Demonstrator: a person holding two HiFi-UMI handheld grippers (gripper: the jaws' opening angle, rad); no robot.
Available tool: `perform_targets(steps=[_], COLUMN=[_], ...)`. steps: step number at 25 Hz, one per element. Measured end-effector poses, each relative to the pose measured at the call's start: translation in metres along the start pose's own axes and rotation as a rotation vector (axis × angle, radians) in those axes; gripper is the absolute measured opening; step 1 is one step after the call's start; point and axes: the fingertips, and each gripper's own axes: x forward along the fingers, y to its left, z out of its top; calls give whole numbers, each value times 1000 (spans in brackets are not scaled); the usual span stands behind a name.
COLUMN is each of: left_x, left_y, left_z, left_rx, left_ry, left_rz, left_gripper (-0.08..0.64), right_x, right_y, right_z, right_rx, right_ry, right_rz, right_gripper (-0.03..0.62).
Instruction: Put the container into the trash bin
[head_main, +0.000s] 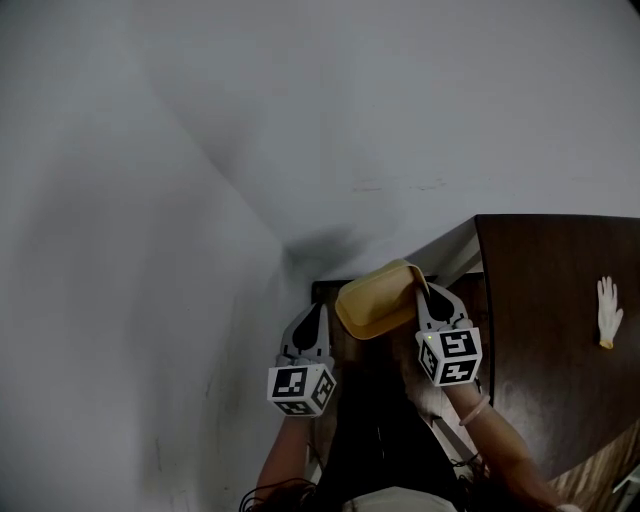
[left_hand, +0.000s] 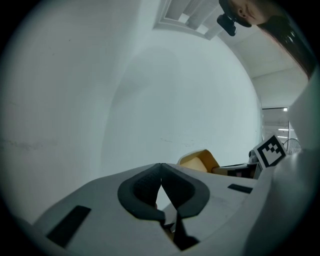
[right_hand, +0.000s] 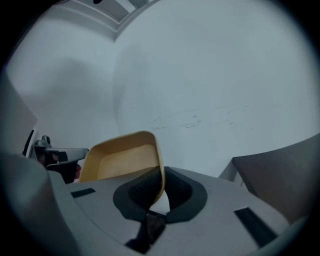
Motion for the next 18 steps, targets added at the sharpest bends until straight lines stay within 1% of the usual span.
perform_targets(steps=[7,13,18], left_x=[32,56,70], left_y=[22,35,51], left_z=[-53,-99,-140], left_rx=[-22,-30,-73], left_ry=[26,50,64], left_rz=[-7,-12,8], left_gripper=[19,20,20], right_x=[41,79,114], right_y=[-7,-11,-12], right_z=[-50,-102,-152], right_rx=[-79,-177,-280], right_ry=[53,107,158], right_rz=[-1,14,26], right_gripper=[21,23,26])
